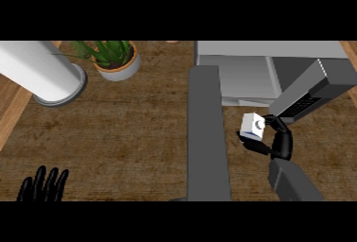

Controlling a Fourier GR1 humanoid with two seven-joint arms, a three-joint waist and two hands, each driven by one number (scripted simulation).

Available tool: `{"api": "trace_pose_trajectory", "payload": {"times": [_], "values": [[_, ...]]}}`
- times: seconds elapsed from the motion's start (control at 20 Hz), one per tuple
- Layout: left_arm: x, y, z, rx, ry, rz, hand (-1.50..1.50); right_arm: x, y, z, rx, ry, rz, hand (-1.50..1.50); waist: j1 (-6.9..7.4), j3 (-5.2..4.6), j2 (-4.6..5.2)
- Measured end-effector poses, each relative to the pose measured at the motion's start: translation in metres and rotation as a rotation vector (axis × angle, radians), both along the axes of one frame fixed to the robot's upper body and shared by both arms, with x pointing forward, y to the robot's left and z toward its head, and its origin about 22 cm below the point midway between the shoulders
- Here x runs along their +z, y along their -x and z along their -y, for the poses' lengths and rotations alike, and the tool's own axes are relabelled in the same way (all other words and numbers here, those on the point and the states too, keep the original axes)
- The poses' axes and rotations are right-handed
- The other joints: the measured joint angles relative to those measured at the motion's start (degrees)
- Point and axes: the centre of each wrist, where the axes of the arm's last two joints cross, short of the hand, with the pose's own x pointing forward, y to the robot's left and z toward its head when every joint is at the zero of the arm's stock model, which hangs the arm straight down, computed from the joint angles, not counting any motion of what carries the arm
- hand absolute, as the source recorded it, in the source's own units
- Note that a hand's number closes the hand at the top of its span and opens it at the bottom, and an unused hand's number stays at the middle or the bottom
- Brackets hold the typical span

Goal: Pick up the milk, place it into the microwave and close the microwave

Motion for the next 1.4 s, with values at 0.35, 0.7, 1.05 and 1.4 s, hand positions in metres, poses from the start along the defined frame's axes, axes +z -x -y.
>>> {"api": "trace_pose_trajectory", "payload": {"times": [0.35,0.7,1.05,1.4], "values": [[0.0,0.004,-0.006,0.0,0.011,-0.006,-1.5,-0.002,0.003,-0.003,0.091,-0.033,0.051,1.5,-0.26,-0.02,-0.15],[0.0,0.012,-0.005,0.012,0.008,-0.016,-1.5,-0.001,0.006,-0.003,0.133,-0.043,0.088,1.5,-1.28,-0.13,-0.61],[0.006,0.013,-0.001,0.003,0.007,-0.017,-1.5,0.007,0.023,-0.003,0.169,-0.027,0.147,1.5,-2.42,-0.25,-1.03],[0.007,0.021,-0.002,-0.005,0.019,-0.026,-1.5,0.033,0.062,0.0,0.214,-0.014,0.148,1.5,-2.69,-0.29,-1.11]]}}
